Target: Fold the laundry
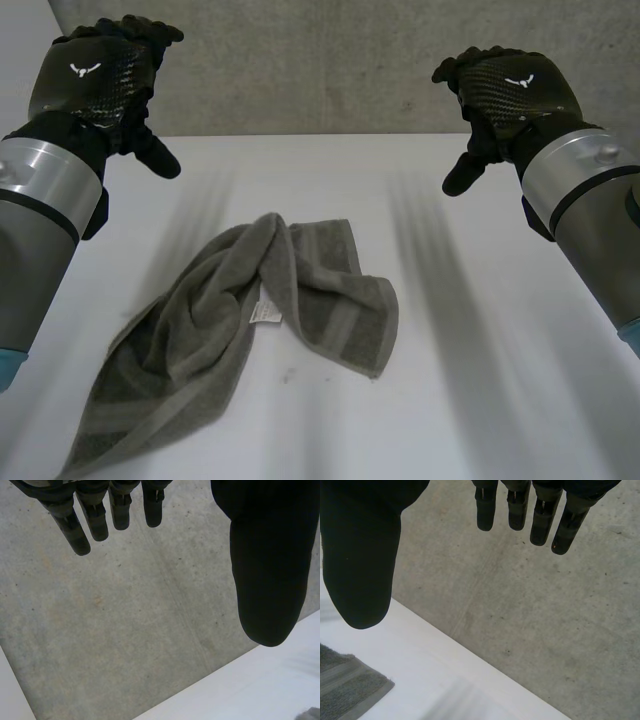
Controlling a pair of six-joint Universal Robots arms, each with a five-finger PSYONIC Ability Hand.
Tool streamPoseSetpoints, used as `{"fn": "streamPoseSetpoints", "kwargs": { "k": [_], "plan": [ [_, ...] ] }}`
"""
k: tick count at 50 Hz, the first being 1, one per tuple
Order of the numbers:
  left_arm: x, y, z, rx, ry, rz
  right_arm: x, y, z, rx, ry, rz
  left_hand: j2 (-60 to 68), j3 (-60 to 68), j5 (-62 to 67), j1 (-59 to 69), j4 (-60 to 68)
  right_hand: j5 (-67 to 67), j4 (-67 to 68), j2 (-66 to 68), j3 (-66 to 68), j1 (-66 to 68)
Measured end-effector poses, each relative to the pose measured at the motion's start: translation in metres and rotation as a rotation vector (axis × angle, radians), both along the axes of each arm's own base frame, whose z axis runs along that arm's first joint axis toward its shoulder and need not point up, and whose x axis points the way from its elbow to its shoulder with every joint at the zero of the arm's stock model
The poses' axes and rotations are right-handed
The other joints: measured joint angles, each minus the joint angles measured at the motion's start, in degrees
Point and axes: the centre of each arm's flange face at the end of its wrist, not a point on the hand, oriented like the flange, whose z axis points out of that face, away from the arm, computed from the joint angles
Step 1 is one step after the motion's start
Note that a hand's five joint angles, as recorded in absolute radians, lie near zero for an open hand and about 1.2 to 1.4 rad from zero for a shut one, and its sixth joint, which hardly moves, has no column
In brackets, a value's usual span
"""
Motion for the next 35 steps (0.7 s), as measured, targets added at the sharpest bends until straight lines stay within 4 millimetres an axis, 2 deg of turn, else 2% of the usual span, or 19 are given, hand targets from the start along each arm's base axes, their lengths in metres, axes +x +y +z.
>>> {"fn": "streamPoseSetpoints", "kwargs": {
  "k": [13, 21, 27, 30, 31, 32, 34, 35],
  "plan": [
    [-0.002, -0.007, -0.007, 0.03, -0.009, 0.011, 0.009, -0.01, -0.025, 0.025, 0.131, 0.018, 1.07, 1.08, 0.0, 0.2, 0.91, 0.0, 0.0, 0.0, 0.0, 0.0],
    [0.009, -0.025, -0.026, 0.107, -0.035, 0.078, 0.02, -0.013, -0.047, 0.11, 0.154, 0.101, 1.84, 1.88, 0.13, 1.12, 1.71, 0.0, 0.0, 0.0, 0.0, 0.0],
    [0.041, -0.052, -0.06, 0.239, -0.07, 0.203, 0.038, -0.017, -0.065, 0.168, 0.136, 0.182, 1.96, 1.99, 0.2, 1.14, 1.79, 0.0, 0.0, 0.0, 0.0, 0.0],
    [0.053, -0.063, -0.08, 0.308, -0.082, 0.245, 0.051, -0.018, -0.078, 0.187, 0.139, 0.23, 2.22, 2.26, 0.21, 1.51, 2.06, -0.01, 0.0, 0.0, 0.0, 0.0],
    [0.053, -0.063, -0.08, 0.308, -0.082, 0.245, 0.051, -0.018, -0.078, 0.187, 0.139, 0.23, 2.22, 2.26, 0.21, 1.51, 2.06, -0.01, 0.0, 0.0, 0.0, 0.0],
    [0.058, -0.069, -0.093, 0.351, -0.086, 0.256, 0.057, -0.019, -0.085, 0.196, 0.144, 0.25, 3.69, 3.72, 1.84, 3.21, 3.62, -0.01, 0.0, 0.0, 0.0, 0.0],
    [0.061, -0.073, -0.104, 0.386, -0.087, 0.259, 0.063, -0.02, -0.091, 0.202, 0.149, 0.264, 4.9, 4.92, 3.07, 4.52, 4.85, -0.01, 0.0, 0.0, 0.0, 0.0],
    [0.063, -0.077, -0.117, 0.425, -0.084, 0.256, 0.067, -0.02, -0.098, 0.21, 0.156, 0.276, 8.14, 7.87, 6.06, 7.78, 7.86, -0.01, 0.0, 0.0, 0.0, 0.0]
  ]
}}
